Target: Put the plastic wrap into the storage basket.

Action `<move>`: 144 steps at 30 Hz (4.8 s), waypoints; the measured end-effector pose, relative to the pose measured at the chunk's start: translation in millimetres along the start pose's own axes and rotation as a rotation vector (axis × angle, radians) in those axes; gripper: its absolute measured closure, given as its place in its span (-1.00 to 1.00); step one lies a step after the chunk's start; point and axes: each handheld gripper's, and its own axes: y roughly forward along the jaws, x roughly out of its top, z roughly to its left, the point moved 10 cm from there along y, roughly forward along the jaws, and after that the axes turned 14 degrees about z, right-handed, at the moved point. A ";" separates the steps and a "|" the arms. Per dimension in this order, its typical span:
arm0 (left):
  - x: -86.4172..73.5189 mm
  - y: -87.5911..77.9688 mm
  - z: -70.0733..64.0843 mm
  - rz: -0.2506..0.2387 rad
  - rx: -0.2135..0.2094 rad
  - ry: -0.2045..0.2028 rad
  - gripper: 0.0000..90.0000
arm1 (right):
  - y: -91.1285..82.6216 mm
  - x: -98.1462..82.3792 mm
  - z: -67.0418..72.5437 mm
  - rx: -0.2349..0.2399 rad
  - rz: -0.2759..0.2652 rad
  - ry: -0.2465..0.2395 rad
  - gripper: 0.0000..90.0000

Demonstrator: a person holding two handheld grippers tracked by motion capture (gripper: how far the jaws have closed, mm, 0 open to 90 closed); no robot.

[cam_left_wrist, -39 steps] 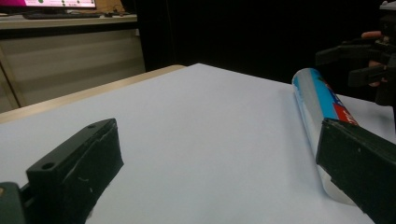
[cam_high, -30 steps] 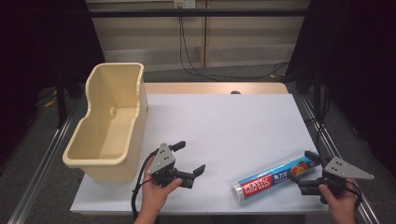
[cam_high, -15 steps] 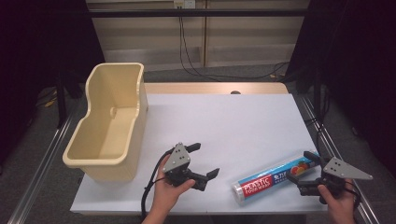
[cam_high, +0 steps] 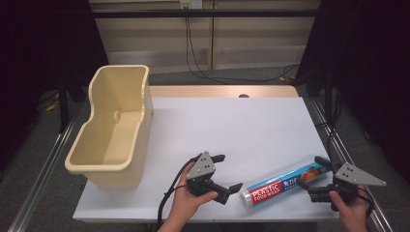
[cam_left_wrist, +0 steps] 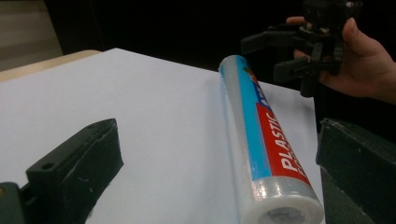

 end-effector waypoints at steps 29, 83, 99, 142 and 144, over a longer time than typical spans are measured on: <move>-30.0 64.1 -32.6 0.277 -0.055 0.046 -1.00 | -1.2 0.2 -2.1 -0.004 0.000 0.001 -1.00; -40.5 53.4 -17.2 0.405 -0.020 0.042 -0.29 | -5.9 -0.8 -6.7 -0.008 -0.006 0.000 -1.00; -65.9 -6.8 18.0 0.455 0.022 0.050 -0.29 | -1.3 0.5 -8.6 -0.009 -0.004 0.011 -1.00; -87.3 -50.4 50.2 0.496 0.075 -0.029 -0.32 | 9.5 4.2 -1.8 0.016 0.010 -0.012 -1.00; -87.5 -51.0 50.0 0.501 0.075 -0.028 -0.32 | 9.7 4.3 -1.5 0.016 0.010 -0.015 -1.00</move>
